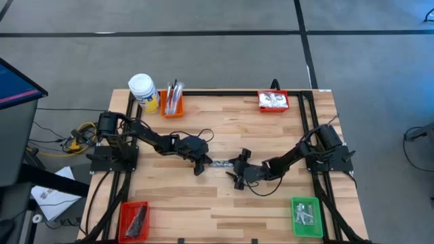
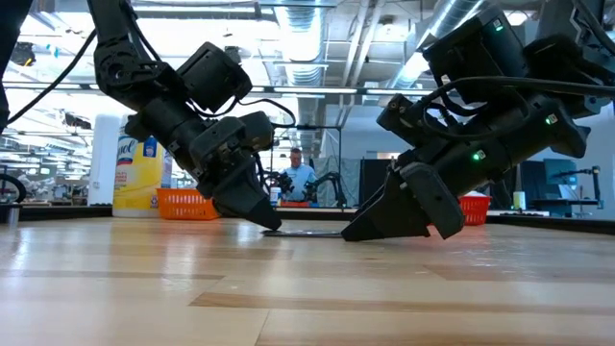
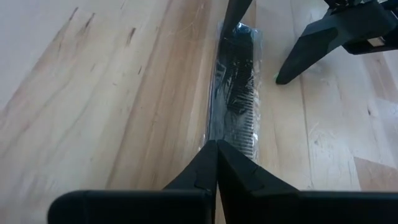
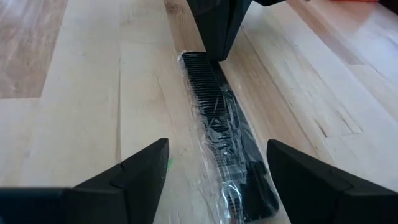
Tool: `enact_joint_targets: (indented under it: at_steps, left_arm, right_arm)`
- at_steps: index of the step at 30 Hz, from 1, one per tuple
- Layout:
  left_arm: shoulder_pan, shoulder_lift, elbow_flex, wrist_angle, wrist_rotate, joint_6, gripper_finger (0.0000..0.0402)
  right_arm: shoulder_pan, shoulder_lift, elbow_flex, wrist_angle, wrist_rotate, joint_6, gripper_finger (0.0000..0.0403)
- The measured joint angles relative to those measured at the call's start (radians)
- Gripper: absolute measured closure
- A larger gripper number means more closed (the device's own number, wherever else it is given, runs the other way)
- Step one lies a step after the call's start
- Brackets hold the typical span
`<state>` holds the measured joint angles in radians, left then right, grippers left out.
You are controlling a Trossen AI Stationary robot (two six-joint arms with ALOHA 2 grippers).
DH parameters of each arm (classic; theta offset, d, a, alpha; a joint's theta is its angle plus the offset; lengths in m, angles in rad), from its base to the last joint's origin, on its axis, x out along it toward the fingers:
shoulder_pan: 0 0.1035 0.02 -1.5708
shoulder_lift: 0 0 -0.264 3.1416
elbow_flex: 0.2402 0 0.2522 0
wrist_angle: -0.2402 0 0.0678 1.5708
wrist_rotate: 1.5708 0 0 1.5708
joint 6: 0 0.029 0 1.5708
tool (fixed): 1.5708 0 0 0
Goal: Pick & Place Travel size toiletries
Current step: Put the comb into the bottom red bin
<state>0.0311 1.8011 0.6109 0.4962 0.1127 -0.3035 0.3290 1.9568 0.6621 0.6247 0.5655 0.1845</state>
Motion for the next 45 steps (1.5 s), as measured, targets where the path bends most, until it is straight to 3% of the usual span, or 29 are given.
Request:
enact_joint_targets:
  at_steps: [23,45]
  left_arm:
    - [0.018,-0.002,0.001,-0.052,0.043,-0.052,0.04]
    - [0.049,0.001,-0.001,-0.075,0.128,-0.178,0.04]
  right_arm:
    - [-0.009,0.0,0.0,-0.004,0.042,-0.052,0.0138]
    - [-0.002,0.053,0.087,-0.117,0.18,-0.122,0.0138]
